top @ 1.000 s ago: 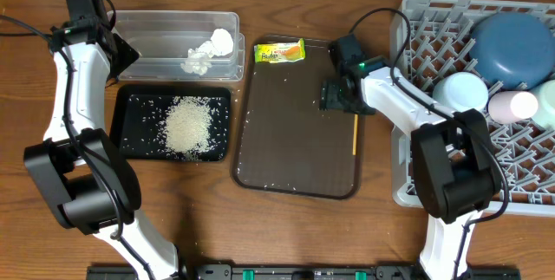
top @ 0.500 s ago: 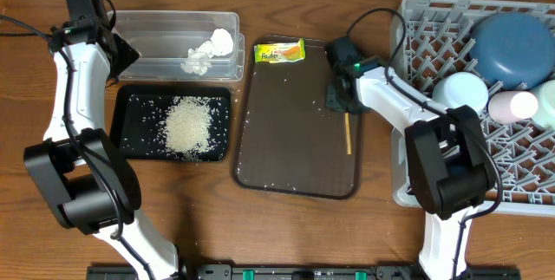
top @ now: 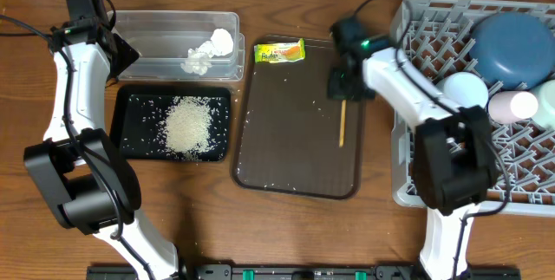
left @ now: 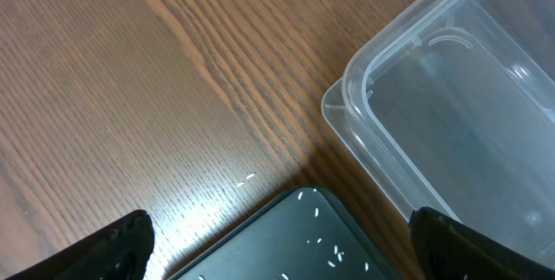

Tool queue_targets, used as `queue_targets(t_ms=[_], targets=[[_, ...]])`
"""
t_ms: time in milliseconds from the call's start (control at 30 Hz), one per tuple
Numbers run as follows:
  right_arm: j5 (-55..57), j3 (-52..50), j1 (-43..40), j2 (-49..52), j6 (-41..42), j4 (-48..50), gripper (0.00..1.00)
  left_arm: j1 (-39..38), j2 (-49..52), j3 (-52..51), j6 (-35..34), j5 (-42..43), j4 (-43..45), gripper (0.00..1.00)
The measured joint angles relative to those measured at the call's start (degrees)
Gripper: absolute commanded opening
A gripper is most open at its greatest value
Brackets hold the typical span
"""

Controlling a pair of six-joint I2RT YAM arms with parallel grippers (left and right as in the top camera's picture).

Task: Sort waste into correct bins and load items into the dishwasher rack
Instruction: 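Carry the chopstick with the right gripper and drop it upright into the rack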

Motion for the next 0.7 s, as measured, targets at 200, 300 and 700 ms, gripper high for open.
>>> queue_targets(t_ms=[200,300,700], targets=[[-0.31,4.83,-6.97,-6.21,-7.15,-0.87,0.01,0.0,0.0,0.0,0.0,0.0,0.0,0.96],[-0.26,5.68,-11.74,-10.27,-12.0,-0.76,0.01,0.0,0.0,0.0,-0.02,0.0,0.0,0.96],[-2.75,5.44,-20.31,-10.58,-25.16,-0.57,0.2,0.0,0.0,0.0,0.0,0.0,0.0,0.96]])
